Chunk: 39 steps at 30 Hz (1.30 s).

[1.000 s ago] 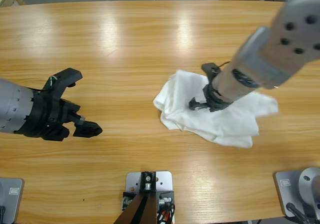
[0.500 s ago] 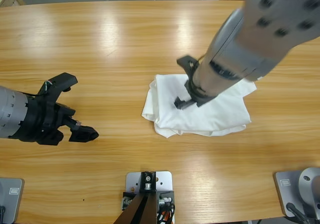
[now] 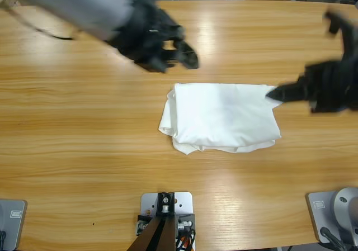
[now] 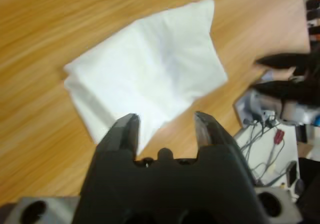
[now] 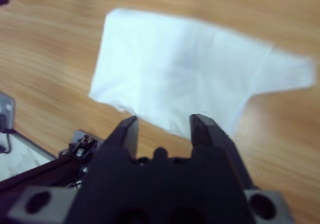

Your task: Fold clothes

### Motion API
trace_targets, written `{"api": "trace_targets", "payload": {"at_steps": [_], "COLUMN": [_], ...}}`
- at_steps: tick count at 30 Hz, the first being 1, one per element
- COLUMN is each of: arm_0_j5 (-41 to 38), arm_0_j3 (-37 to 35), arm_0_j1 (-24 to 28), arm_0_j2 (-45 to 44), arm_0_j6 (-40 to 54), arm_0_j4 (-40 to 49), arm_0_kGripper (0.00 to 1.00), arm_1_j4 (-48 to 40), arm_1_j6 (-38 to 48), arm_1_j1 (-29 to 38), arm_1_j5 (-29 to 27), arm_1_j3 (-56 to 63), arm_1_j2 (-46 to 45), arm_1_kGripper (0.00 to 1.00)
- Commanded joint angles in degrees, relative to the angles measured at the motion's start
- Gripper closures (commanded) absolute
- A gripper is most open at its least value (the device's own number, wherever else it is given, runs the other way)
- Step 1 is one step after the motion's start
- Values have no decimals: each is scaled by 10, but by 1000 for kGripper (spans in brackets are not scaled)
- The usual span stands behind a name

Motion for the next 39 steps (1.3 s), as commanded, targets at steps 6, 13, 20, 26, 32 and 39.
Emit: {"api": "trace_targets", "payload": {"at_steps": [6, 13, 20, 26, 32, 39], "arm_0_j5": [-47, -62, -63, -61, -53, -46], "arm_0_j3": [-20, -17, -7, 32, 32, 31], "arm_0_j1": [30, 42, 43, 53, 62, 62], "arm_0_j2": [160, 197, 219, 218, 220, 234], "arm_0_j6": [-46, -61, -72, -75, -71, -73], "arm_0_j4": [-61, -87, -94, -92, -60, -40], "arm_0_kGripper": [1000, 1000, 1000, 1000, 1000, 1000], "arm_1_j4": [-249, -271, -282, -323, -325, -317], "arm_1_j6": [57, 56, 56, 57, 57, 80], "arm_1_j1": [-36, -40, -48, -58, -69, -80], "arm_1_j5": [36, 34, 37, 37, 37, 35], "arm_1_j3": [238, 244, 244, 246, 240, 231], "arm_1_j2": [-21, 25, 65, 141, 192, 254], "arm_1_kGripper": [1000, 1000, 1000, 1000, 1000, 1000]}}
